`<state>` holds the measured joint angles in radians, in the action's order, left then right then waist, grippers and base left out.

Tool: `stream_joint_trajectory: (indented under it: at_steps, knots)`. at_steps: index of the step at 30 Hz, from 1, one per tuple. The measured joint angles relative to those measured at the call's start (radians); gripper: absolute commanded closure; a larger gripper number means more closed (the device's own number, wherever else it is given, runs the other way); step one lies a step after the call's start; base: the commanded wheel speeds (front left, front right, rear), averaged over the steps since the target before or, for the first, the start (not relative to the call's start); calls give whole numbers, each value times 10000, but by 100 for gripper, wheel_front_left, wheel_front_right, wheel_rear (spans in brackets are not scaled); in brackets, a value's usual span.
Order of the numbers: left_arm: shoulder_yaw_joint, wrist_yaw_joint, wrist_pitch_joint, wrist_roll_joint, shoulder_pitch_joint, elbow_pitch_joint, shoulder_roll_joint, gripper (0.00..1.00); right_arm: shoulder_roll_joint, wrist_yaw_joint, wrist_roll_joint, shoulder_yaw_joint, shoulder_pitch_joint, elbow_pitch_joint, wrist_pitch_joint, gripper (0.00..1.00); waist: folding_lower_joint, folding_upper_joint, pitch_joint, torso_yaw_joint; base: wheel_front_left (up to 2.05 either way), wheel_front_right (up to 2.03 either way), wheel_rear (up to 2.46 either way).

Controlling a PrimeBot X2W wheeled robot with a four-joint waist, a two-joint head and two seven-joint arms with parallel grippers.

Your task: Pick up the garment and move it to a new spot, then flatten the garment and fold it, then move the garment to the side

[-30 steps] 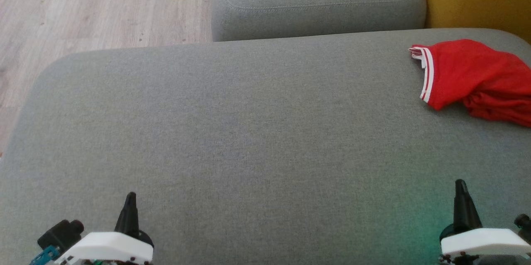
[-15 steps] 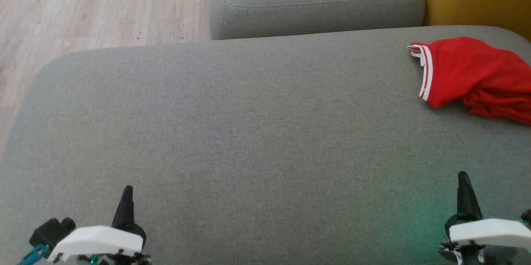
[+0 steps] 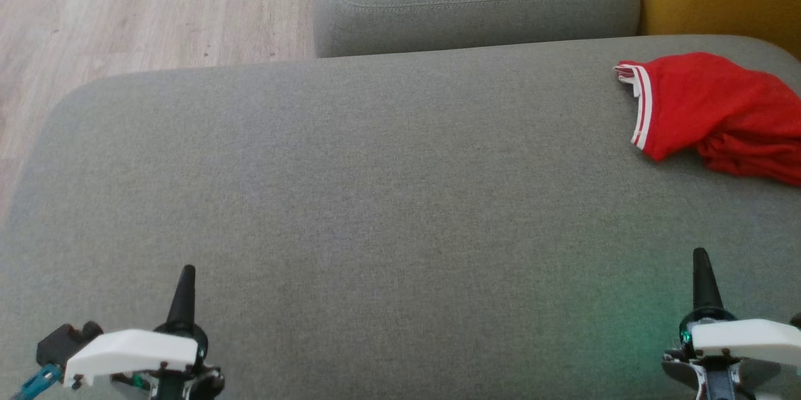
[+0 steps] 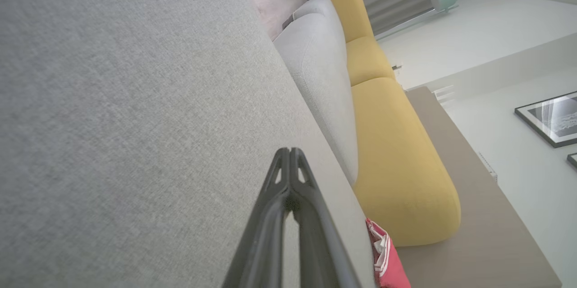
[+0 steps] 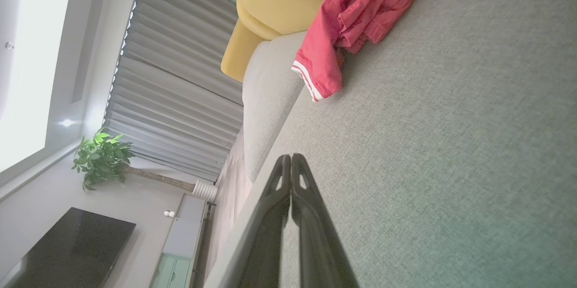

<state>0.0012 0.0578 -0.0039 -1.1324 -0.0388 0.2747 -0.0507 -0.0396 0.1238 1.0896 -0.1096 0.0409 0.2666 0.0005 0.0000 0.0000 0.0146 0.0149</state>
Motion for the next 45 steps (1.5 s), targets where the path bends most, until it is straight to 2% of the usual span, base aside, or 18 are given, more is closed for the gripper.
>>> stream_joint_trajectory:
  at_steps: [40,45]
  knots:
    - [761,656,1093,-4596,909,6,79,100,-4,-2,4997,-244,-941,94,1062,100,0,0,-176,-149,0,0,0]
    - [769,656,1093,-4694,930,8,84,100,-4,-2,5120,-247,-941,96,1068,100,0,0,-177,-150,0,0,0]
